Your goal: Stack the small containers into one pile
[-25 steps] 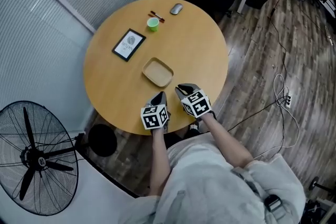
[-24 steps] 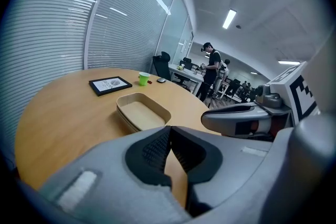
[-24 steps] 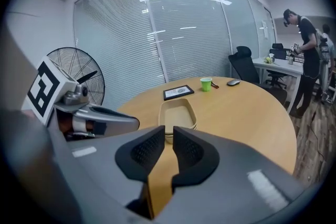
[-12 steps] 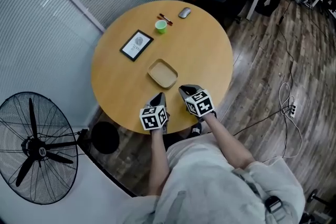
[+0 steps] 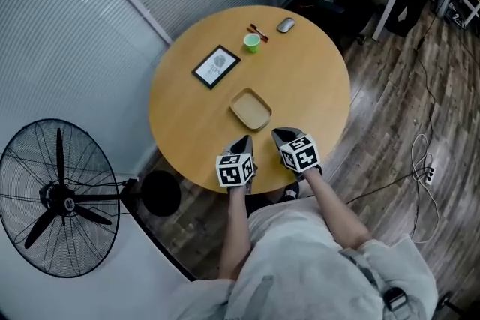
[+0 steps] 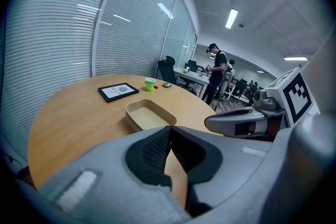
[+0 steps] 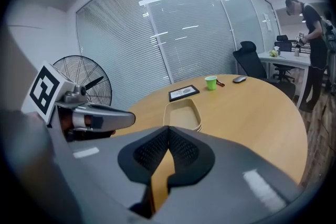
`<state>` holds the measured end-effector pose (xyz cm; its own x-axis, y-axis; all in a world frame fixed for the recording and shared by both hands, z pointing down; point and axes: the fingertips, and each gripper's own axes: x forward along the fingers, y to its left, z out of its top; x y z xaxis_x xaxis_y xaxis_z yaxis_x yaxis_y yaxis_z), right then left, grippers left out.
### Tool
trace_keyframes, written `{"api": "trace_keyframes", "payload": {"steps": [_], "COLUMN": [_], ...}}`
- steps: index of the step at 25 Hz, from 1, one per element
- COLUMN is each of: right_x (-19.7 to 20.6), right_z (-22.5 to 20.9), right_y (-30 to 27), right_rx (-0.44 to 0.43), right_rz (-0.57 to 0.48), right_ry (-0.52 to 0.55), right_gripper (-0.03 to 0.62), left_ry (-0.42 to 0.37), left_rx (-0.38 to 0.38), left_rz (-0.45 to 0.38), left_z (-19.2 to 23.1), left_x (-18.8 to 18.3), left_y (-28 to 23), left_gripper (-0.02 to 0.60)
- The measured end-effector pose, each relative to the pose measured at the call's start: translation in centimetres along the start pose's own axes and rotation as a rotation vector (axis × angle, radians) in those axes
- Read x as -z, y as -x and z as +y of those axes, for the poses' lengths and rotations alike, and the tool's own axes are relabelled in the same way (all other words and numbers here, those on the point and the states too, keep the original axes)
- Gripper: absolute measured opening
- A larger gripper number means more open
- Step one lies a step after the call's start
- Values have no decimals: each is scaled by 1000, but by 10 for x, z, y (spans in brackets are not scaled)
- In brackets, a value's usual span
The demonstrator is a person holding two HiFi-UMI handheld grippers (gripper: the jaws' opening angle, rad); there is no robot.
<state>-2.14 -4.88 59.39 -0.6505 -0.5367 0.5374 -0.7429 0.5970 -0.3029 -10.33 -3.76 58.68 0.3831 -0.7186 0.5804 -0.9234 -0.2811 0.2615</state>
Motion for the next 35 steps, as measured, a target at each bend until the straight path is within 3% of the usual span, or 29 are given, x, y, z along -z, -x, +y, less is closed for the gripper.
{"api": "trace_keyframes", "payload": {"steps": [35], "right_x": [1], "right_z": [4], "right_y": [-14], "right_rx": [-17], "right_rz": [33], "right_ry": [-4], "right_gripper": [0], "left_ry": [7], "left_rx": [-10], "left_rz": [7], "left_z": [15], "left_x": [-3], "left_y": [1], "left_gripper": [5]}}
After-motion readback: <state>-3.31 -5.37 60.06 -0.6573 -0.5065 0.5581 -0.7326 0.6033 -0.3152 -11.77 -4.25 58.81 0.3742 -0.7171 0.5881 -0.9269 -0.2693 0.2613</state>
